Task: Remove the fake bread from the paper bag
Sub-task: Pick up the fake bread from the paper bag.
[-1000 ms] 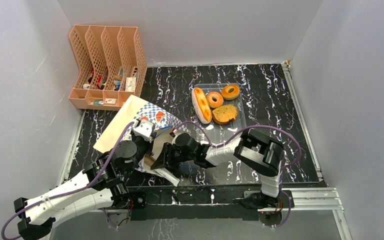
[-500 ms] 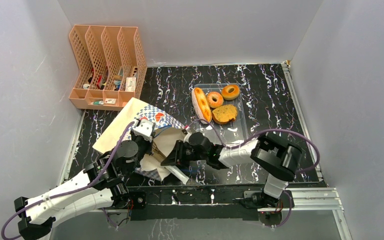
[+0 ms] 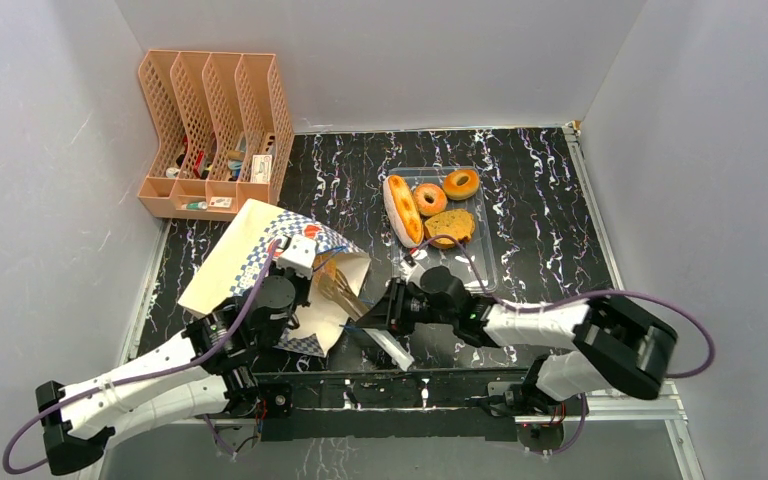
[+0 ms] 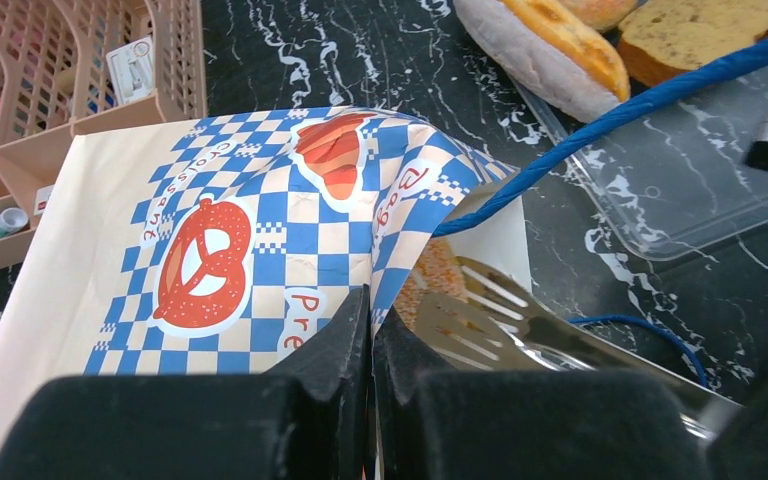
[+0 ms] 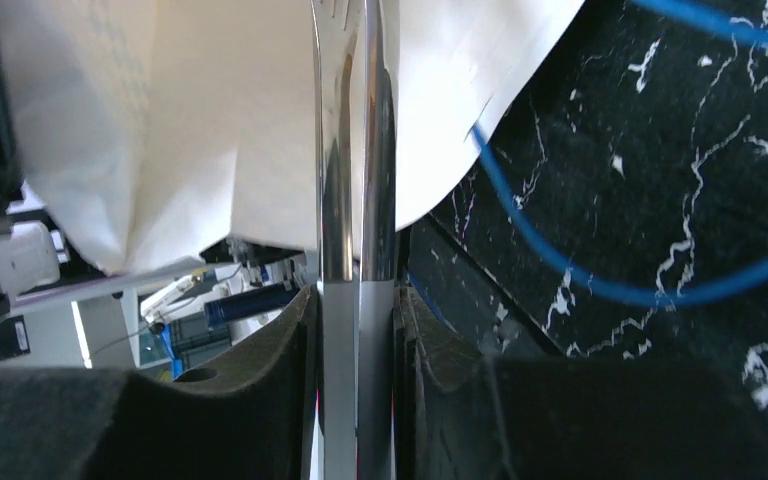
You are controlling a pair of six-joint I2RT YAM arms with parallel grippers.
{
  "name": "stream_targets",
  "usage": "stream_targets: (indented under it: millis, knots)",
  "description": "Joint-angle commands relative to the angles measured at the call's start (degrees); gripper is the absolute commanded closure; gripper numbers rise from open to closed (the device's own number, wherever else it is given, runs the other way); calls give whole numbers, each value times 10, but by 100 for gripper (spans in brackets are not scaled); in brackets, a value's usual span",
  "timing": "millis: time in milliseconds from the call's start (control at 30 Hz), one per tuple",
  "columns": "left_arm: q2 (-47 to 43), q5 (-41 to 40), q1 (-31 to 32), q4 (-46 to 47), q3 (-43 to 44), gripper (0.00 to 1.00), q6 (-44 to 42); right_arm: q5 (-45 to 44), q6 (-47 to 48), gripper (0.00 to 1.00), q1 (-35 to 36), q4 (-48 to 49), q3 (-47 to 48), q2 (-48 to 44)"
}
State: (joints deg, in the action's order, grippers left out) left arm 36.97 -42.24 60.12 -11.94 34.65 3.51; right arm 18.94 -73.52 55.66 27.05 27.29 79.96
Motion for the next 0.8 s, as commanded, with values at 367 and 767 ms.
stream_targets:
  millis: [367,767]
  knots:
    - [173,-206,1,-39,128,100,74,-107,113,100,-3,-319,-36,-391]
    - [3,35,-6,-31,123,100,-2,-315,235,99,-89,-423,161,-351]
